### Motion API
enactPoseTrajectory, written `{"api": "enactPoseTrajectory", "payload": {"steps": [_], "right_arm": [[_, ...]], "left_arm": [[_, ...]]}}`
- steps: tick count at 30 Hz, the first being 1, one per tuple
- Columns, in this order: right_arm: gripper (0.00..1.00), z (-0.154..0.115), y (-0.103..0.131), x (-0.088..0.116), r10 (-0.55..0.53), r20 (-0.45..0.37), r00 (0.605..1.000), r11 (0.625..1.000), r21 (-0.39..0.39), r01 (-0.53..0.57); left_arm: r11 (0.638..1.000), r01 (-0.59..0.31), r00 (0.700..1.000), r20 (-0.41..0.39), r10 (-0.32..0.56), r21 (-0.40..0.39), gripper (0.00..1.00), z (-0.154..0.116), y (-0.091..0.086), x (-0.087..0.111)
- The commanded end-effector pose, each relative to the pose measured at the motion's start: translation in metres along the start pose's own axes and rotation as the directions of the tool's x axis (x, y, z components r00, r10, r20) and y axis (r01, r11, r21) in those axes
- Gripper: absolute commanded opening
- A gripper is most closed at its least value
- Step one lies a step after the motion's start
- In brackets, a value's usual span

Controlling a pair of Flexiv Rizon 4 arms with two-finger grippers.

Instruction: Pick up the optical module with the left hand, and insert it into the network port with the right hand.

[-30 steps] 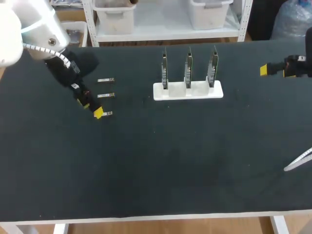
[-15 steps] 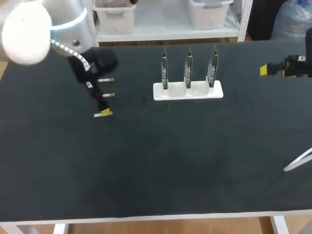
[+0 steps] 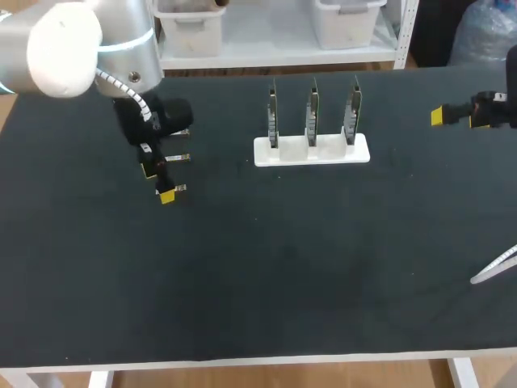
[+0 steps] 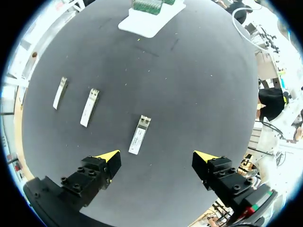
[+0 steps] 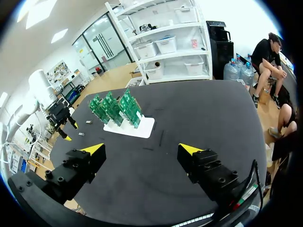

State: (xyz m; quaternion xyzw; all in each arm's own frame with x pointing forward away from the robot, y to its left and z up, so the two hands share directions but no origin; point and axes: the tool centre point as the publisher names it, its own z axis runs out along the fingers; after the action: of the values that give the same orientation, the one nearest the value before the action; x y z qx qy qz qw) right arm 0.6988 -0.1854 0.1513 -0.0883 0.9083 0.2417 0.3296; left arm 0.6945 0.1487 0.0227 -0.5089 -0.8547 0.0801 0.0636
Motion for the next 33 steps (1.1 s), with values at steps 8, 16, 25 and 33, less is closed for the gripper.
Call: {"api": "enactPoseTrajectory", "payload": {"steps": [8, 16, 25, 33], "right_arm": [[1.0, 0.001, 0.0, 0.0, 0.0, 0.0, 1.0, 1.0, 0.001, 0.0], [1.0, 0.001, 0.0, 0.0, 0.0, 0.0, 1.0, 1.0, 0.001, 0.0], [1.0, 0.001, 0.0, 0.0, 0.0, 0.0, 1.0, 1.0, 0.001, 0.0], [1.0, 0.001, 0.0, 0.0, 0.0, 0.0, 1.0, 1.0, 0.001, 0.0]], "left_arm": [[0.999, 0.035, 0.998, 0.043, -0.036, 0.024, 1.0, -0.002, 0.0, 0.007], [0.999, 0.035, 0.998, 0.043, -0.036, 0.024, 1.0, -0.002, 0.0, 0.007], [0.999, -0.008, 0.998, 0.054, 0.01, -0.043, 1.0, -0.002, 0.005, 0.011], [0.999, -0.004, 0.997, 0.075, 0.007, -0.049, 1.0, 0.013, 0.01, 0.023]]}}
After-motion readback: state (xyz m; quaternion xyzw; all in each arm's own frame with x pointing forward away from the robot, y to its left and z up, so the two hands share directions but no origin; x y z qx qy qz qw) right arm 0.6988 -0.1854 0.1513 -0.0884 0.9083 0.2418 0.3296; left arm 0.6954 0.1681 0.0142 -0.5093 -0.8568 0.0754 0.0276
